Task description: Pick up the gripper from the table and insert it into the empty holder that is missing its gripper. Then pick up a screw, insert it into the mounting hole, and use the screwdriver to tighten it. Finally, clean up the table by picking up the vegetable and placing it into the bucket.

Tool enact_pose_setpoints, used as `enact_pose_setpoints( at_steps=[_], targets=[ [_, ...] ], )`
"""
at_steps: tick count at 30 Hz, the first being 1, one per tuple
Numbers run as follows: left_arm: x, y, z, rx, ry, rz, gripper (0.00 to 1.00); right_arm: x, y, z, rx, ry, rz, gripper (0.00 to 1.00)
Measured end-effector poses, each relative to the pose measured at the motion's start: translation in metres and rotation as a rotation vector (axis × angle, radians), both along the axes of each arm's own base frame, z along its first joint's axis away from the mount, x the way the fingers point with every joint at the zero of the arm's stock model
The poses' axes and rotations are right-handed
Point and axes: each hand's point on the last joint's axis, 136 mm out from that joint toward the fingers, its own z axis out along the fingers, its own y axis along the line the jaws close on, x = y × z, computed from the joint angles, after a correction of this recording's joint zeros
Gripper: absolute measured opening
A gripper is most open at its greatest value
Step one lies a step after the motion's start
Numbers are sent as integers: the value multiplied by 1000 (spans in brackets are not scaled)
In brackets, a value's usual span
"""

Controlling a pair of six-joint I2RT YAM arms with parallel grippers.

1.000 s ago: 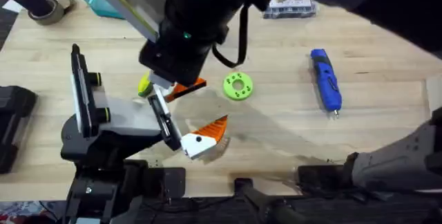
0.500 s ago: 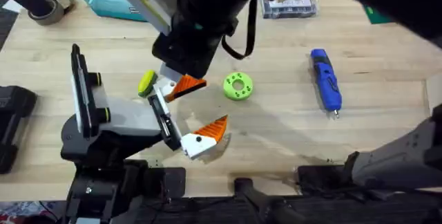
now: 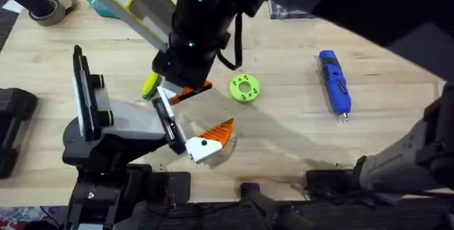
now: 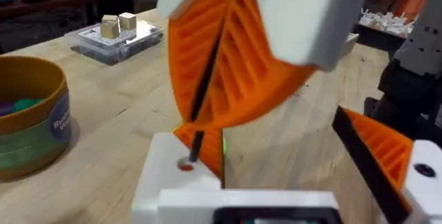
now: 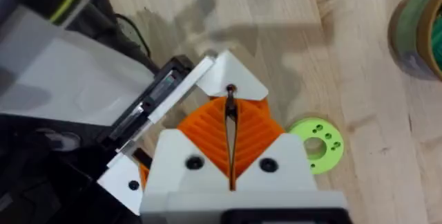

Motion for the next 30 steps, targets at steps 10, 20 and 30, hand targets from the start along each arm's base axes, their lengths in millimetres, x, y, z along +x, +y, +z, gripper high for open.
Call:
enact_pose_setpoints(
  at_steps=[10,20,30],
  targets=[
    [0,0,0,0,0,0,986,-8,4,0,-1,-5,33,12],
    [0,0,0,0,0,0,986,-4,3,0,-8,-25,25,12],
    [0,0,0,0,0,0,986,-3,2,0,-13,-34,29,12]
  ],
)
